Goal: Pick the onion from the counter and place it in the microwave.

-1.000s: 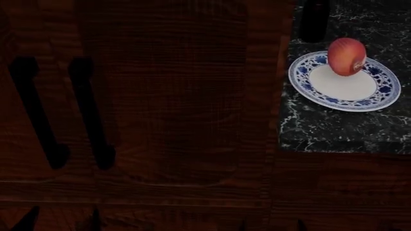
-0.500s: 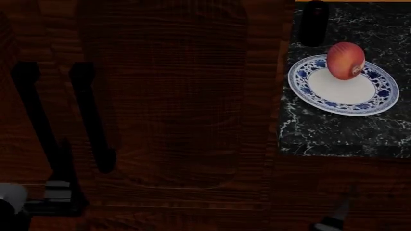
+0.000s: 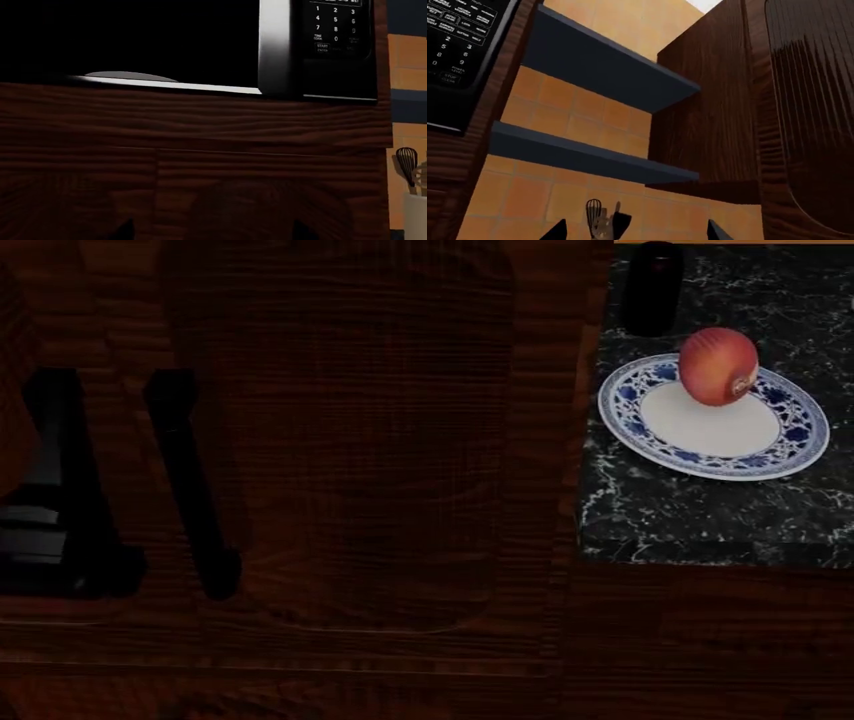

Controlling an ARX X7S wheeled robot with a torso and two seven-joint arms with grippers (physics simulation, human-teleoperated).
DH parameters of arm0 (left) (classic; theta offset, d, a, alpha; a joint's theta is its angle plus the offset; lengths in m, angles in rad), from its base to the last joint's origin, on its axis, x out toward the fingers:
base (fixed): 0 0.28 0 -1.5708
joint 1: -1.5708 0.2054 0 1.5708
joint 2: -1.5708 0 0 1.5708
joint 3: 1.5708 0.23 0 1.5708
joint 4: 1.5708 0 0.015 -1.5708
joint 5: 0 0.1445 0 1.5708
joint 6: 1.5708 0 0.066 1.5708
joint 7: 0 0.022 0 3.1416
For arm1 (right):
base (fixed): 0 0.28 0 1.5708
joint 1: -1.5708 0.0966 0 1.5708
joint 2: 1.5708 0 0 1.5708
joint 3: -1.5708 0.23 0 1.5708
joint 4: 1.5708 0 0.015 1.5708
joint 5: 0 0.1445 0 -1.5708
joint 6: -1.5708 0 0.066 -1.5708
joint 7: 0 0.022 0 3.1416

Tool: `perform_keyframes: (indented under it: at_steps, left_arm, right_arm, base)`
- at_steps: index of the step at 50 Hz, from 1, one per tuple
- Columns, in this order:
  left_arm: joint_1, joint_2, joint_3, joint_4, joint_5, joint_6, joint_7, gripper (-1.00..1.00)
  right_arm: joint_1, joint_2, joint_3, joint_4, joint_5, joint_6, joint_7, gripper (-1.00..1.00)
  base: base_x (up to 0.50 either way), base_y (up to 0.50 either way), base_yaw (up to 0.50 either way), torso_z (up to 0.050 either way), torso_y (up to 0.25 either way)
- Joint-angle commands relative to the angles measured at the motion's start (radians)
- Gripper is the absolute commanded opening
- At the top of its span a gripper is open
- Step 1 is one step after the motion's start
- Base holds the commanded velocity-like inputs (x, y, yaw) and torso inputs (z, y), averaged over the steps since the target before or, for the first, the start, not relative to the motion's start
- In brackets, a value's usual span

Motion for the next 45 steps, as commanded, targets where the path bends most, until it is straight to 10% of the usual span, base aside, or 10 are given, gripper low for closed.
perform_keyframes:
  at_steps: [1, 11, 45]
  left_arm:
    - [-0.091, 0.002, -0.015, 0.046, -0.065, -0.104, -0.033, 1.00]
    - [-0.090, -0.001, -0.021, 0.056, -0.082, -0.117, -0.047, 1.00]
    - [-0.049, -0.034, 0.008, 0.064, -0.083, -0.113, -0.070, 1.00]
  right_arm:
    - [-0.282, 0.322, 0.196, -0.045, 0.068, -0.186, 0.298, 1.00]
    - [-0.282, 0.196, 0.239, -0.045, 0.028, -0.238, 0.162, 1.00]
    - [-0.282, 0.393, 0.121, -0.045, 0.022, -0.271, 0.351, 1.00]
  base:
    - [0.00, 0.00, 0.00, 0.050, 0.000]
    - [0.00, 0.00, 0.00, 0.050, 0.000]
    - [0.00, -0.39, 0.00, 0.007, 0.000]
